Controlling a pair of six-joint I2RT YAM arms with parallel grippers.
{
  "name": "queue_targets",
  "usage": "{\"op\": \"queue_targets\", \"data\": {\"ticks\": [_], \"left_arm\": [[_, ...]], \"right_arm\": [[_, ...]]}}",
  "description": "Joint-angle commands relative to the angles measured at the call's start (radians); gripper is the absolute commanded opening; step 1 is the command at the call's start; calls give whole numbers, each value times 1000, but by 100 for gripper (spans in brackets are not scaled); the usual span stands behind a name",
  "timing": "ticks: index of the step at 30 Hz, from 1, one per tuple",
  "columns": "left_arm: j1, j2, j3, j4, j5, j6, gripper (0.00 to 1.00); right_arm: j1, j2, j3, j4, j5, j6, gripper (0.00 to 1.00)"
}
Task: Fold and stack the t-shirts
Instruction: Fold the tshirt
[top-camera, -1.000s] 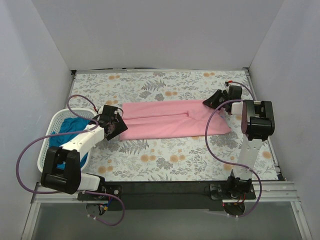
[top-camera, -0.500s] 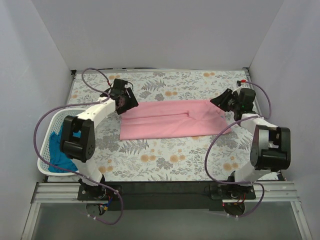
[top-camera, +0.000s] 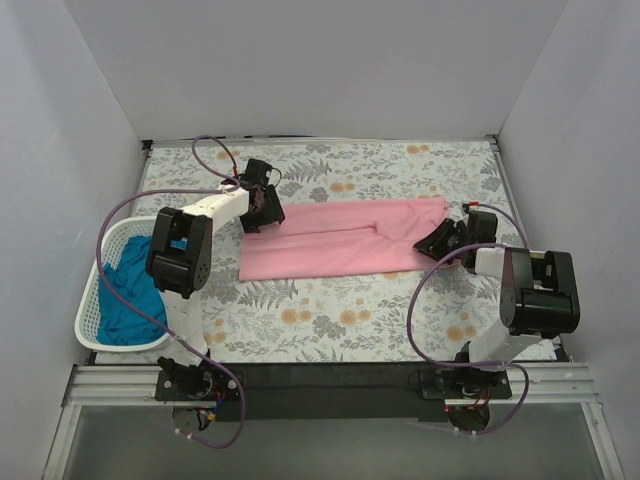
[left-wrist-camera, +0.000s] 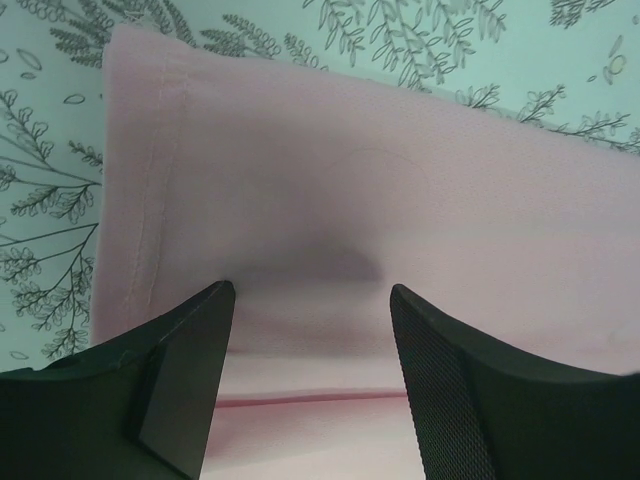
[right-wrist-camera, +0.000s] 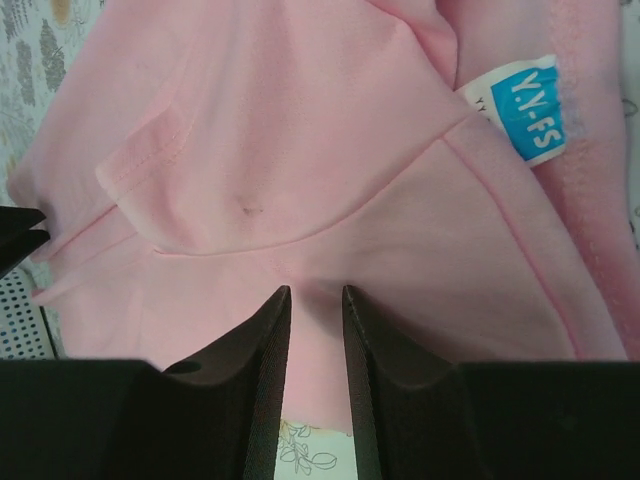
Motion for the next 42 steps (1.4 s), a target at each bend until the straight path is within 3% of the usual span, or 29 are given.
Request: {"op": "queue_targets", "data": {"ticks": [1,7,15,20,26,35,40,42], "left_arm": [[2,-44,-37,-88,-37,-10,62],[2,-171,-250,-124,7,-71,60],[-34,-395,-615,-52,268,-165,59],[-129,-507,-746,5,403,-289,59],[-226,-617,-824,48,457,-452,59],[-321,-674,-826,64,431,-531,59],[-321,-777,-742,-33,302,-505,59],[-321,-796,-719,-65,235,-492,60]], "right_arm": [[-1,80,61,12,43,1,35],[4,253,243,11,22,0,35],[99,568,686,-87,-128,-51,35],[151,761,965,-138,-165,-53,36],[171,902,1145,-178,-228,-59,36],[168,872,1225,-234,-265,-137,39],[168,654,1089,-285,-214,-232,41],[171,536,962,-285,-208,-246,42]]}}
